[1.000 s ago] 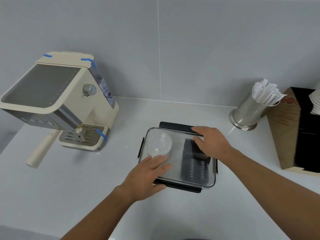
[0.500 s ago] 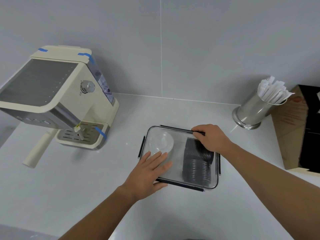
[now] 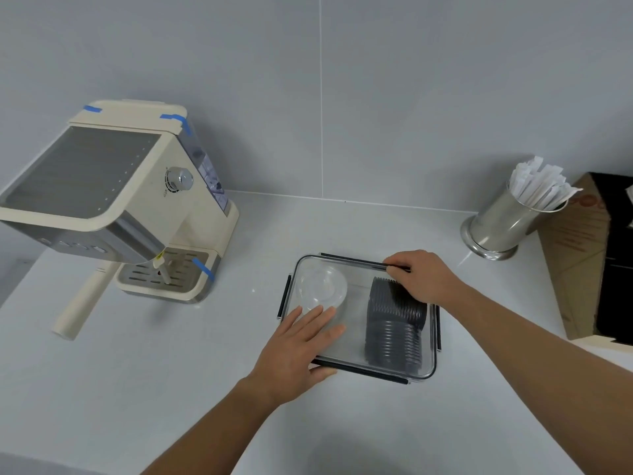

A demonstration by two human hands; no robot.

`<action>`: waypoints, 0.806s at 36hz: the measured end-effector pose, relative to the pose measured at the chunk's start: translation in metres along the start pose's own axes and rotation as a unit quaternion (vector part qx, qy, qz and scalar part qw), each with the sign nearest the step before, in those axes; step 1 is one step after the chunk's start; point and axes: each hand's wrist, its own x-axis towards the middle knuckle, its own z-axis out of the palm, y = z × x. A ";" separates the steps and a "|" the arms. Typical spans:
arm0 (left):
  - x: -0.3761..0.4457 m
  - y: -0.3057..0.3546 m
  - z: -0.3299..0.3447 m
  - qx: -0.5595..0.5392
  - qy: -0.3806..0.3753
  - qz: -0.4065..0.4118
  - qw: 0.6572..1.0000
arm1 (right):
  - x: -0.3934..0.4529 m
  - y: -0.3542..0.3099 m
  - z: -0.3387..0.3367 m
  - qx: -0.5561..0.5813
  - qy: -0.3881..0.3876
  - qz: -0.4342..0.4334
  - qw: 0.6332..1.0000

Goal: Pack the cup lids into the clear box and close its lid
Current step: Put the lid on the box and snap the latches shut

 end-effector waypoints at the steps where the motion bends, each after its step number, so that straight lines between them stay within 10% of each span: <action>1: 0.000 0.001 -0.001 -0.011 0.005 -0.005 1.000 | -0.004 0.002 0.000 0.004 0.001 0.007 1.000; 10: -0.017 0.002 -0.012 -0.109 0.104 -0.113 0.982 | -0.061 0.035 0.005 0.179 0.092 0.161 0.966; 18: -0.002 -0.007 -0.036 -0.318 0.170 -0.375 0.854 | -0.098 0.047 0.026 0.361 0.060 0.229 0.902; 29: 0.014 -0.003 -0.048 -0.358 0.166 -0.385 0.834 | -0.095 0.032 0.022 0.313 0.085 0.198 0.925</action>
